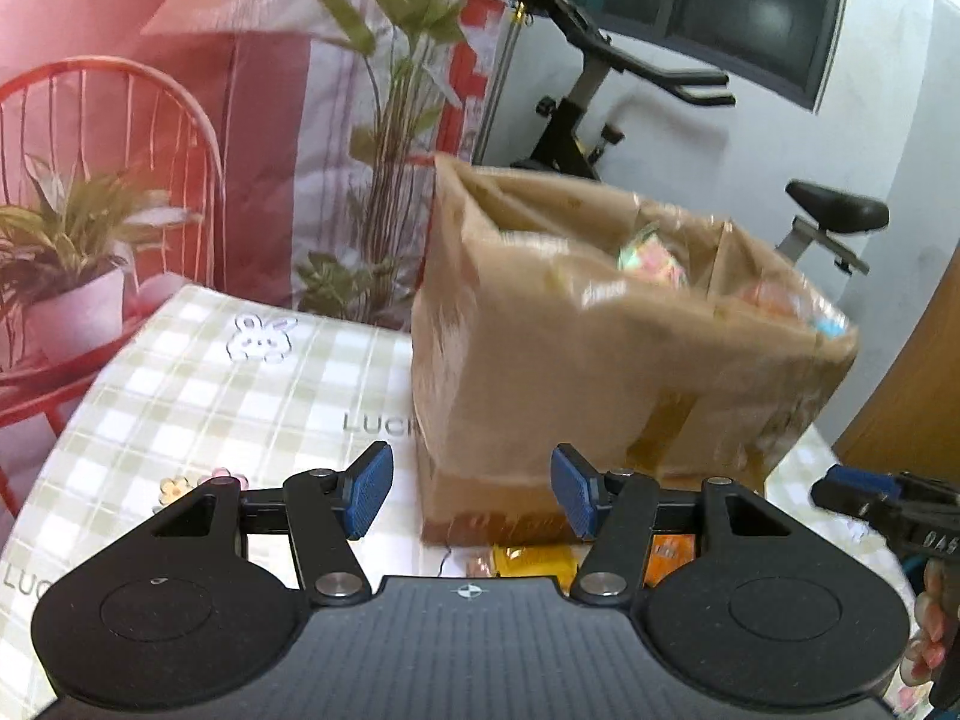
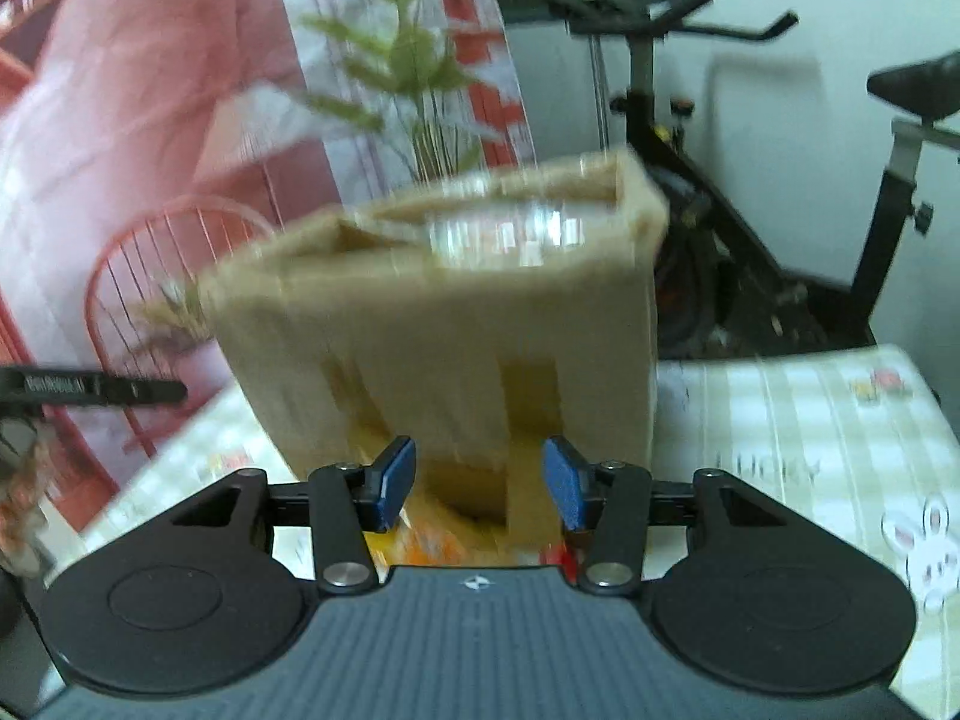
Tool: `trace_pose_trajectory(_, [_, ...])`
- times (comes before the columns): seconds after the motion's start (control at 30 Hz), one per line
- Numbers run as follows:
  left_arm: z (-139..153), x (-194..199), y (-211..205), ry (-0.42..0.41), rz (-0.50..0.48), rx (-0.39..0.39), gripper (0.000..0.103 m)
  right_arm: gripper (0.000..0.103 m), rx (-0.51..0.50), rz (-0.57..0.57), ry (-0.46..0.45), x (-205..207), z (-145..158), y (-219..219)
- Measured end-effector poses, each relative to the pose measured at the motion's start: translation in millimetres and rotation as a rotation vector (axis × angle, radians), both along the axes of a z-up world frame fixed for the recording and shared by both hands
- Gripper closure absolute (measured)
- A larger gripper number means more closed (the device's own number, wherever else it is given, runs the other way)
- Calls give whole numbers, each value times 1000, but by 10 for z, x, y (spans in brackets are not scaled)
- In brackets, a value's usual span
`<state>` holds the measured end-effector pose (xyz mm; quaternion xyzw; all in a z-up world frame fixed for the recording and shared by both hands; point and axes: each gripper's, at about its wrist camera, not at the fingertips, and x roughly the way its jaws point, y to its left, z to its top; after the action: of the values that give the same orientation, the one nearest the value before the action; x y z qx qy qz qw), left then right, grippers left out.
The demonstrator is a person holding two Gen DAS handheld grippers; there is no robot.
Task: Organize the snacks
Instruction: 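Move both tools back down to the snack pile, then grasp the orange biscuit bar with the right tool while the left tool grasps the small brown candy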
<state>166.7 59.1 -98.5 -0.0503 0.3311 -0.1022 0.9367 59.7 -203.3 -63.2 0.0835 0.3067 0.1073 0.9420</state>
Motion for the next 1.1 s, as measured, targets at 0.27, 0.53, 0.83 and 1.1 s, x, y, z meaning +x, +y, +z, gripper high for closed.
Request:
trace_pose_trajectory(0.27, [-456, -9, -195, 6, -33, 54, 42, 41, -179, 143, 86, 95, -600, 361])
trace_pose_trajectory(0.53, [-774, 80, -249, 76, -41, 23, 42, 38, -339, 255, 111, 367, -859, 621])
trace_pose_trajectory(0.83, [-935, 54, -238, 108, -50, 21, 42, 51, -309, 256, 143, 453, -980, 581])
trace_pose_trajectory(1.1, [-983, -61, -272, 130, -77, 8, 43, 57, -128, 132, 173, 27, -840, 238])
